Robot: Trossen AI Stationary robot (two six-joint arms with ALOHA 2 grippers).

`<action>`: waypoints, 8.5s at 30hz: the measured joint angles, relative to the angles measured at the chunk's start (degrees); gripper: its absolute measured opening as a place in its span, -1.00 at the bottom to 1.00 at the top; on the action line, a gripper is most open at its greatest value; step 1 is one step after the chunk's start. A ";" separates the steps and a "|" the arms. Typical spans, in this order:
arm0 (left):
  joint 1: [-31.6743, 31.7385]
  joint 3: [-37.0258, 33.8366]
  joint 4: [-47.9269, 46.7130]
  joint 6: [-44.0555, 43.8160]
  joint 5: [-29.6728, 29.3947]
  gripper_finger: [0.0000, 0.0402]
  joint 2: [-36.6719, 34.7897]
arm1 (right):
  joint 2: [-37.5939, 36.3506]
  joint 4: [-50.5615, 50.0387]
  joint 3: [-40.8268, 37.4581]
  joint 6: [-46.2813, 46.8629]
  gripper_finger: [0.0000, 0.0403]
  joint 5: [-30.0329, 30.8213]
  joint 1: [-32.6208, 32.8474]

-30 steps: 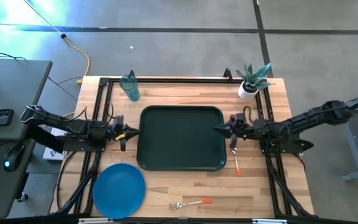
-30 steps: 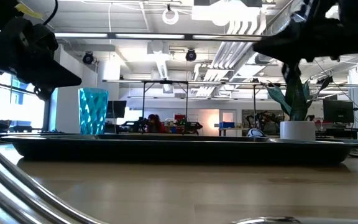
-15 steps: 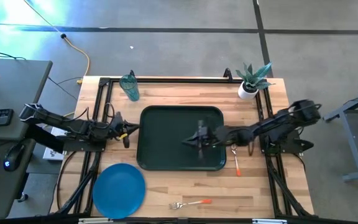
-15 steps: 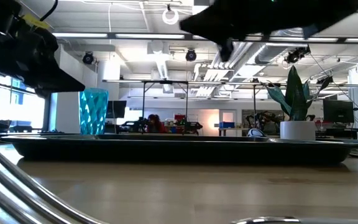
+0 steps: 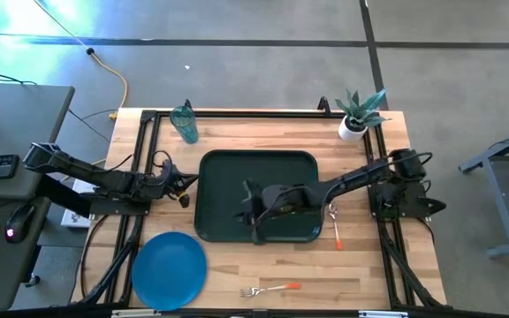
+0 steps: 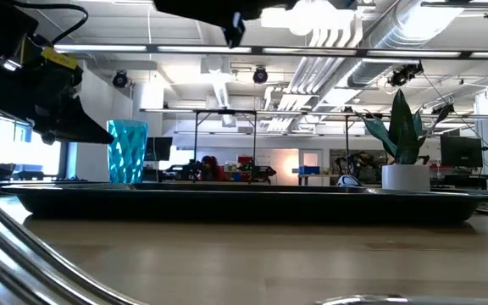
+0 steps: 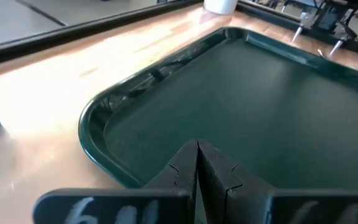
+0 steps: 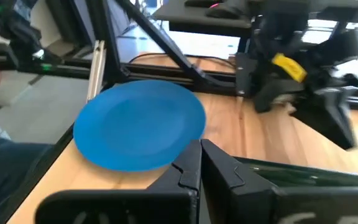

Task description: Pick and place plate/cup/fork/spoon on tray

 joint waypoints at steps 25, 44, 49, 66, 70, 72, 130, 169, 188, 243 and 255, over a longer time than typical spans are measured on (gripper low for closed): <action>0.04 0.03 13.02 14.66 14.59 -0.99 0.96 | 13.46 6.75 4.20 31.51 -1.00 3.76 5.65; 0.02 0.13 12.06 21.71 15.77 -0.99 0.96 | 32.52 -20.19 37.04 41.46 -1.00 10.79 10.43; 0.04 -0.19 11.24 21.39 7.41 -0.99 0.96 | 36.87 -33.58 51.45 48.62 -1.00 11.26 7.88; -0.04 -1.04 9.68 19.54 4.45 -0.98 0.97 | 40.61 -41.49 53.55 69.36 -0.53 -0.11 5.14; -0.04 -1.06 9.79 22.11 5.55 -0.98 0.99 | 40.63 -42.48 52.29 71.31 -0.47 0.37 5.23; -0.04 -1.06 9.80 21.80 6.37 -0.98 0.96 | 40.61 -41.68 52.11 72.38 -0.46 0.76 5.40; -18.38 -0.85 12.82 29.16 -13.74 -0.99 0.83 | 42.09 -30.21 54.76 55.77 -1.00 2.17 5.21; -40.92 3.21 12.85 29.00 -34.30 -0.99 0.85 | 18.98 -105.07 54.39 72.56 -1.00 45.34 6.46; -39.65 3.19 11.16 24.46 -32.14 -0.99 1.03 | 10.67 -74.57 6.17 64.19 -1.00 32.85 -10.02; -29.09 3.14 -0.60 6.66 -27.19 -0.93 2.97 | -12.46 -37.60 -14.65 56.63 -0.77 41.19 21.50; -24.60 3.12 9.11 18.32 -28.82 -0.70 2.95 | -12.44 -18.23 -27.23 53.92 -0.92 49.28 17.65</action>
